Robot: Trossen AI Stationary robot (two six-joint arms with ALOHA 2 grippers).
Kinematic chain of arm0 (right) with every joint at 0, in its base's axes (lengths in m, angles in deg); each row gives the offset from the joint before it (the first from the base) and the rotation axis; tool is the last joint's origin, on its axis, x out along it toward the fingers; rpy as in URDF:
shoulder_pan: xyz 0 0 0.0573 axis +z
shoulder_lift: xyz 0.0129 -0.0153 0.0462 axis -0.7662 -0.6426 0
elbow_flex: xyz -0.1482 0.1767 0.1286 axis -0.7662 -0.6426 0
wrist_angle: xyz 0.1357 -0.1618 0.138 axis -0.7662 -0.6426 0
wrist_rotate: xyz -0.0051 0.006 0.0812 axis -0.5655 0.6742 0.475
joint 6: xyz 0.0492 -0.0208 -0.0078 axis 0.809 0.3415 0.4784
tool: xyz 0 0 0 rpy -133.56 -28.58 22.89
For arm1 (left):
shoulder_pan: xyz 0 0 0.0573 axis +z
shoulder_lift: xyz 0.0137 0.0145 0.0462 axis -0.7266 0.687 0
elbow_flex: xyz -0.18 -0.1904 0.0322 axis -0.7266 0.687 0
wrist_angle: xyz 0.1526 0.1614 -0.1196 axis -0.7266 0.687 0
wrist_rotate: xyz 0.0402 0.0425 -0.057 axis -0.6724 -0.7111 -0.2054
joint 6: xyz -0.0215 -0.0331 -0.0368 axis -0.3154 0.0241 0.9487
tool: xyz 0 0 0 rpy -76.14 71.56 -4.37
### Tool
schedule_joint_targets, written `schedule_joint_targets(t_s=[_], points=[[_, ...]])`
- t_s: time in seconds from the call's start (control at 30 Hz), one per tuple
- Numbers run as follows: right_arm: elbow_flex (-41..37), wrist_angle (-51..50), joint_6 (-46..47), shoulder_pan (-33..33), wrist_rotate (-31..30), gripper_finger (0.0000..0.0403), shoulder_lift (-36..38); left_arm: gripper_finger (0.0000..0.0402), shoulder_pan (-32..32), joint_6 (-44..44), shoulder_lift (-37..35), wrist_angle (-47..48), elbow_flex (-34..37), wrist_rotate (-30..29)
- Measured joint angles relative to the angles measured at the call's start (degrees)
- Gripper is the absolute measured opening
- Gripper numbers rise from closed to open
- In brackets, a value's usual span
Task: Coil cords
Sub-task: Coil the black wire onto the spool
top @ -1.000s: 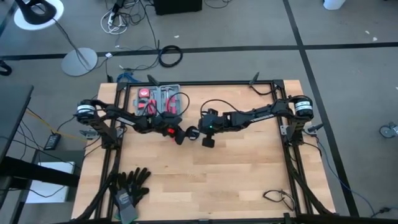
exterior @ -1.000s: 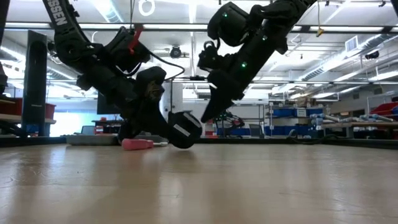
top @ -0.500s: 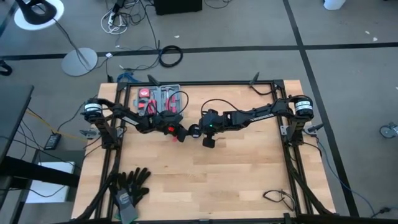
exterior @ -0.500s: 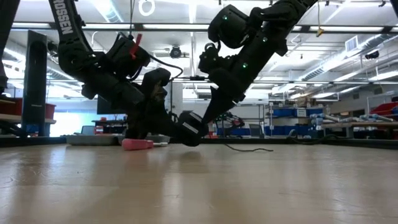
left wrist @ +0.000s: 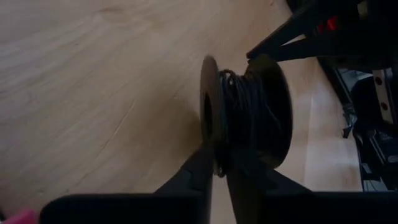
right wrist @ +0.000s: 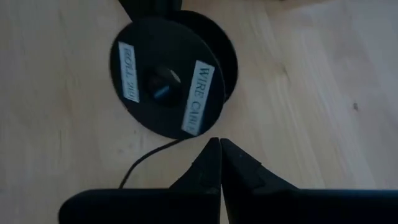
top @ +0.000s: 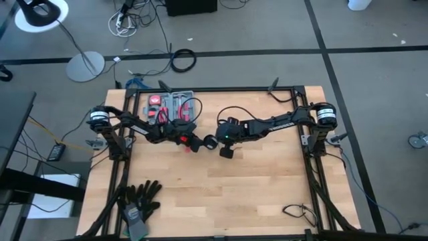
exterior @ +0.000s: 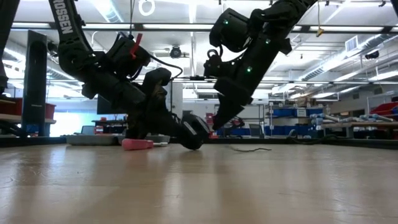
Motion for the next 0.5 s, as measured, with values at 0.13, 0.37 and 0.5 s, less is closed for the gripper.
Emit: schedule_joint_targets(t_s=[0.13, 0.37, 0.5], points=[[0.0, -1.2, 0.1, 0.0, 0.0, 0.0, 0.0, 0.0077, 0.1, 1.2, 0.0, -0.2, 0.0, 0.5], [0.0, -5.2, 1.6, 0.0, -0.2, 0.0, 0.0, 0.0102, 2.5, 0.9, -0.4, -0.2, 0.1, 5.9], [0.0, -6.6, 1.7, 0.0, -0.2, 0.0, 0.0, 0.0102, 4.0, 0.8, -1.2, 0.4, 0.1, 8.7]])
